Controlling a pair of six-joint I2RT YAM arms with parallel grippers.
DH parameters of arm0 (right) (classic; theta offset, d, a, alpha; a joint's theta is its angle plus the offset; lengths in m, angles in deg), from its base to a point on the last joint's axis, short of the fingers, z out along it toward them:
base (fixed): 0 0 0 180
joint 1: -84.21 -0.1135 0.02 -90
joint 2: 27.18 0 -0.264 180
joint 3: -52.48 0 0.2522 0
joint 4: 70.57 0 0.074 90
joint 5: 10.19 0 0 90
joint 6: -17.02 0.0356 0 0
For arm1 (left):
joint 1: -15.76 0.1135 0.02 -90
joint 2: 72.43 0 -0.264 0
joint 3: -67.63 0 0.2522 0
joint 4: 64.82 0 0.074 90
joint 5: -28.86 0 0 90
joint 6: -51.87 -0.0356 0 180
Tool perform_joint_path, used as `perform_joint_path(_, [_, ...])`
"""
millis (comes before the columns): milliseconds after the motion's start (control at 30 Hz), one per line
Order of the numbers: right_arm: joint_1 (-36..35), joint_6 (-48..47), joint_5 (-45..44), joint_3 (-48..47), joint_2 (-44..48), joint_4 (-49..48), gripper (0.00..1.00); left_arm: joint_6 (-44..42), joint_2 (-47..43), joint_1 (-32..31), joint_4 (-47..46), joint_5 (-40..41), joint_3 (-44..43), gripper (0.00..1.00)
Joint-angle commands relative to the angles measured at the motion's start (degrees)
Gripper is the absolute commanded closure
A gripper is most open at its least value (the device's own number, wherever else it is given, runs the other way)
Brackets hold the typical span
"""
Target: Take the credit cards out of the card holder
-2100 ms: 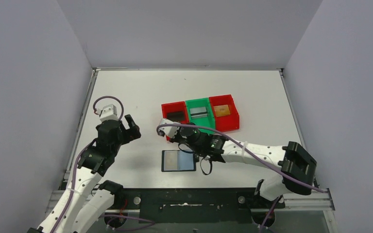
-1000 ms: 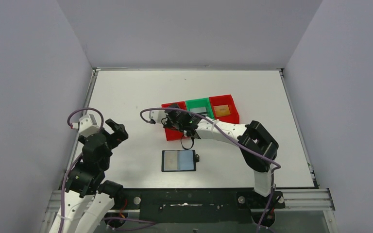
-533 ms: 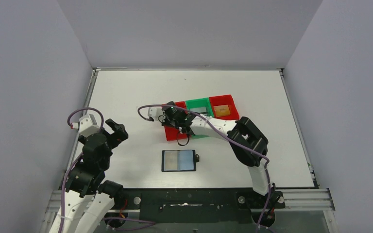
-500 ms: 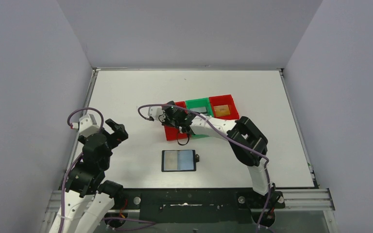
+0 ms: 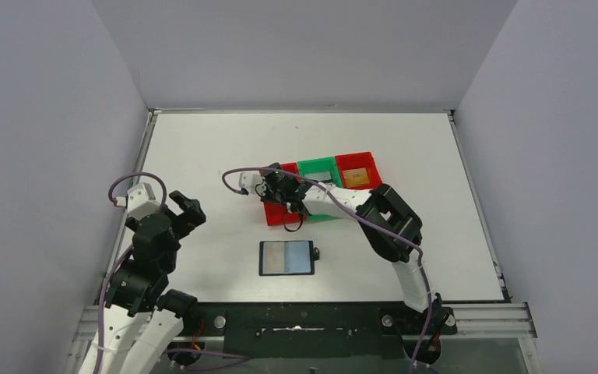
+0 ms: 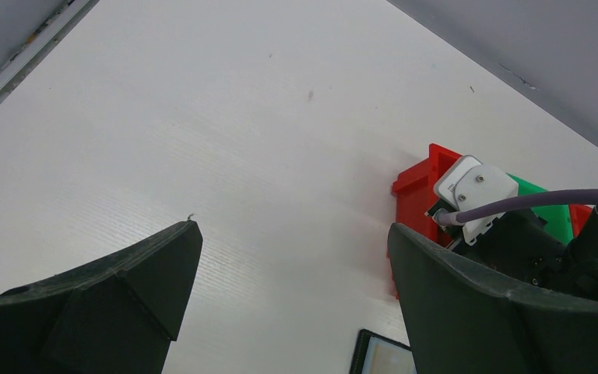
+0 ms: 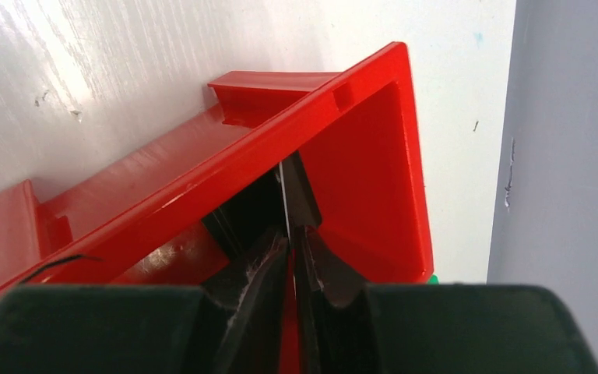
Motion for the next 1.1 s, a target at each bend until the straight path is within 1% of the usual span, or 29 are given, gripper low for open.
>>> perform_joint_path(0, [0.32,-1.51,0.38,-1.55,-0.06,-3.01,0.88,0.42,0.59,0.32,-1.35,0.30,-0.73,0.08])
perform_joint_path(100, [0.64,-1.57,1.41,-0.43,0.55,-3.44,0.84,0.42,0.79,0.32,-1.37,0.20,-0.68,0.08])
perform_joint_path(200, [1.10,-1.57,2.45,-0.08,0.89,-2.63,0.84,0.40,0.95,0.32,-1.39,0.02,-0.66,0.08])
perform_joint_path(300, [1.45,-1.28,3.82,0.46,1.48,-2.24,0.79,0.42,0.98,0.28,-1.37,0.08,-0.66,0.08])
perform_joint_path(467, [2.01,-2.56,6.70,1.26,2.25,-0.86,0.76,0.33,1.07,0.32,-1.51,0.04,-0.67,0.08])
perform_joint_path(533, [2.07,-3.31,7.45,1.50,2.41,-0.40,0.77,0.28,1.30,0.32,-1.44,-0.06,-0.63,0.08])
perform_joint_path(700, [2.25,-5.07,8.61,1.41,2.29,0.19,0.85,0.16,1.51,0.39,-1.51,-0.08,-0.67,0.08])
perform_joint_path(1067, [2.77,-9.21,13.19,6.40,5.45,-4.48,0.86,0.07,1.40,0.45,-1.43,0.12,-0.55,0.08])
